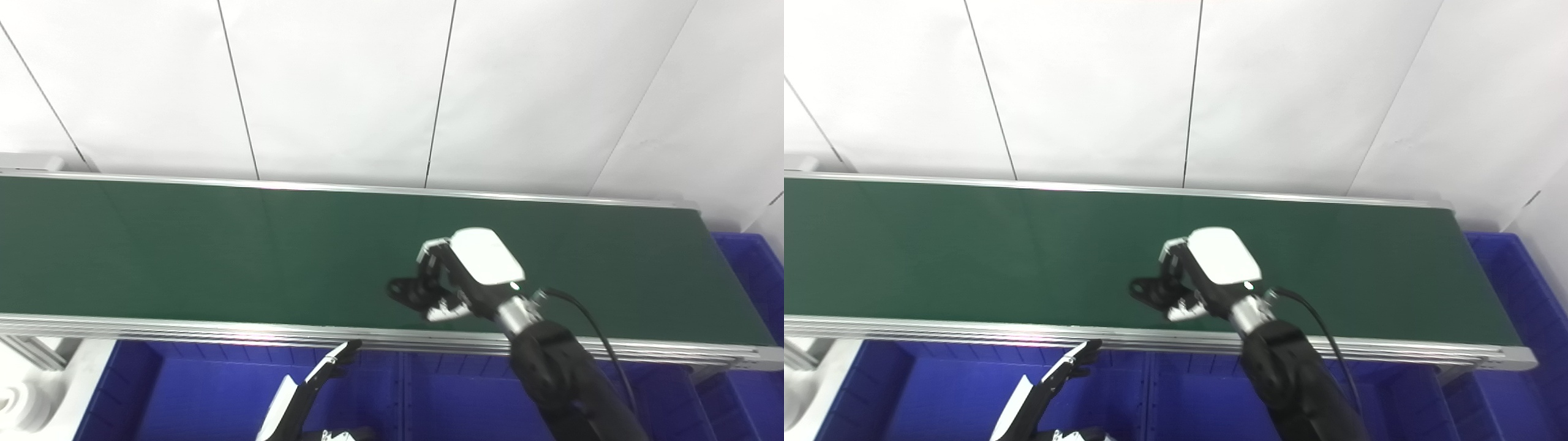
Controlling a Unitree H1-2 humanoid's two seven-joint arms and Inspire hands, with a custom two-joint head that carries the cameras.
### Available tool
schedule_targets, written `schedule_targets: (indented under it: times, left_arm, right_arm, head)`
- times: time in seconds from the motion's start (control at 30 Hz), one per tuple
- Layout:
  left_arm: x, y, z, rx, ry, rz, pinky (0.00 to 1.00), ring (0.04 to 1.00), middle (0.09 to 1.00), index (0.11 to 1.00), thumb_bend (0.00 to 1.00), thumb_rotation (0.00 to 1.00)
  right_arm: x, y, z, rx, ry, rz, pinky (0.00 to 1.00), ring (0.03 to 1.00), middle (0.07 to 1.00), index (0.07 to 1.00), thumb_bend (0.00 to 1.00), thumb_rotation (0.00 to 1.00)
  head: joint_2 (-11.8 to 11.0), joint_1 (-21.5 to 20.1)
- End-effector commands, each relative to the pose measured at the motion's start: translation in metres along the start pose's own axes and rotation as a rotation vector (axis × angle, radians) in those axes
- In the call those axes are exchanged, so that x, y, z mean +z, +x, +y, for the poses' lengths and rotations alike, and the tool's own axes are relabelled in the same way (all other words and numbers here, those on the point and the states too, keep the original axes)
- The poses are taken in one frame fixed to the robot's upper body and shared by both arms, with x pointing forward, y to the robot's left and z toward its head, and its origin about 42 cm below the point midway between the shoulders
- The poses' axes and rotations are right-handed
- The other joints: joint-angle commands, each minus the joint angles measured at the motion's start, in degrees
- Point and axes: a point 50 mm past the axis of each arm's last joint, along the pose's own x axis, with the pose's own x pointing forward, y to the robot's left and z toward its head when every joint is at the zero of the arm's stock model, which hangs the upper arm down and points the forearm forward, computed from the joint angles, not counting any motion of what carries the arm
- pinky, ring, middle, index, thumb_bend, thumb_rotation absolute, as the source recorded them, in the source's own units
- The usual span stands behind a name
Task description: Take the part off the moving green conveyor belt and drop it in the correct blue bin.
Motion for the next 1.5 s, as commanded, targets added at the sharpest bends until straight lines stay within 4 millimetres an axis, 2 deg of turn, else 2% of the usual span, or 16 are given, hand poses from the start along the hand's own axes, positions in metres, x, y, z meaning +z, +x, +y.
schedule_targets:
  times: [0.0,0.17,0.37,0.57,0.63,0.7,0.8,0.87,0.9,0.93,0.97,1.03,1.1,1.13,1.23,1.47]
  left_arm:
    - [0.011,0.006,0.003,0.016,-0.022,-0.062,0.79,0.852,0.89,0.885,0.7,0.7]
    - [0.014,0.007,0.003,0.023,-0.035,-0.069,0.77,0.842,0.884,0.882,0.72,0.69]
    - [0.018,0.008,0.004,0.024,-0.054,-0.068,0.75,0.84,0.884,0.884,0.72,0.68]
    - [0.02,0.009,0.004,0.026,-0.076,-0.067,0.76,0.841,0.886,0.887,0.71,0.66]
    - [0.021,0.01,0.004,0.025,-0.077,-0.068,0.78,0.852,0.89,0.888,0.7,0.65]
    - [0.021,0.01,0.005,0.026,-0.067,-0.07,0.78,0.855,0.89,0.889,0.7,0.66]
    - [0.021,0.009,0.005,0.028,-0.064,-0.067,0.79,0.857,0.888,0.888,0.7,0.67]
    - [0.022,0.009,0.005,0.024,-0.061,-0.071,0.79,0.855,0.89,0.89,0.69,0.67]
    - [0.022,0.009,0.006,0.023,-0.06,-0.073,0.77,0.849,0.889,0.889,0.68,0.66]
    - [0.022,0.009,0.006,0.021,-0.063,-0.072,0.77,0.848,0.889,0.889,0.68,0.66]
    - [0.022,0.009,0.006,0.022,-0.062,-0.07,0.77,0.846,0.889,0.889,0.68,0.65]
    - [0.022,0.008,0.006,0.021,-0.063,-0.068,0.77,0.849,0.889,0.887,0.7,0.67]
    - [0.022,0.009,0.006,0.018,-0.067,-0.067,0.78,0.851,0.892,0.889,0.7,0.66]
    - [0.021,0.009,0.006,0.017,-0.067,-0.067,0.79,0.855,0.894,0.89,0.69,0.66]
    - [0.021,0.009,0.006,0.019,-0.068,-0.062,0.79,0.857,0.894,0.889,0.71,0.67]
    - [0.022,0.009,0.004,0.028,-0.057,-0.065,0.77,0.846,0.887,0.882,0.72,0.68]
  right_arm:
    - [-0.006,-0.015,-0.01,-0.051,0.037,0.005,0.27,0.344,0.472,0.498,0.52,0.0]
    - [-0.025,-0.053,0.004,-0.028,0.079,0.072,0.27,0.35,0.48,0.49,0.52,0.0]
    - [-0.051,-0.098,0.038,0.024,0.108,0.178,0.27,0.347,0.48,0.49,0.52,0.0]
    - [-0.072,-0.116,0.069,0.067,0.08,0.243,0.3,0.408,0.443,0.538,0.52,0.0]
    - [-0.08,-0.122,0.084,0.09,0.085,0.279,0.25,0.327,0.473,0.497,0.53,0.0]
    - [-0.089,-0.126,0.099,0.109,0.104,0.329,0.23,0.317,0.476,0.493,0.53,0.0]
    - [-0.097,-0.125,0.114,0.127,0.125,0.376,0.28,0.381,0.438,0.533,0.52,0.0]
    - [-0.099,-0.123,0.118,0.138,0.123,0.401,0.29,0.394,0.476,0.502,0.52,0.0]
    - [-0.099,-0.123,0.119,0.138,0.126,0.408,0.36,0.473,0.47,0.529,0.52,0.0]
    - [-0.099,-0.123,0.118,0.134,0.133,0.415,0.38,0.493,0.468,0.536,0.52,0.0]
    - [-0.098,-0.123,0.117,0.126,0.149,0.426,0.44,0.551,0.574,0.517,0.51,0.07]
    - [-0.095,-0.123,0.112,0.098,0.176,0.438,0.59,0.678,0.716,0.715,0.52,0.17]
    - [-0.09,-0.124,0.105,0.053,0.207,0.432,0.66,0.736,0.78,0.792,0.55,0.29]
    - [-0.086,-0.125,0.1,0.03,0.223,0.423,0.68,0.754,0.799,0.812,0.56,0.38]
    - [-0.07,-0.129,0.084,-0.041,0.275,0.391,0.7,0.772,0.817,0.829,0.58,0.45]
    - [-0.016,-0.139,0.063,-0.221,0.56,0.191,0.7,0.772,0.804,0.815,0.61,0.43]
  head:
    - [0.13,0.04]
    - [1.41,0.1]
    - [2.92,0.27]
    - [3.53,0.66]
    - [3.62,0.78]
    - [3.65,0.87]
    - [3.46,0.91]
    - [3.52,0.83]
    - [3.52,0.83]
    - [3.52,0.71]
    - [3.5,0.67]
    - [3.33,0.72]
    - [3.29,0.81]
    - [3.16,1.09]
    - [3.02,1.49]
    - [2.99,3.0]
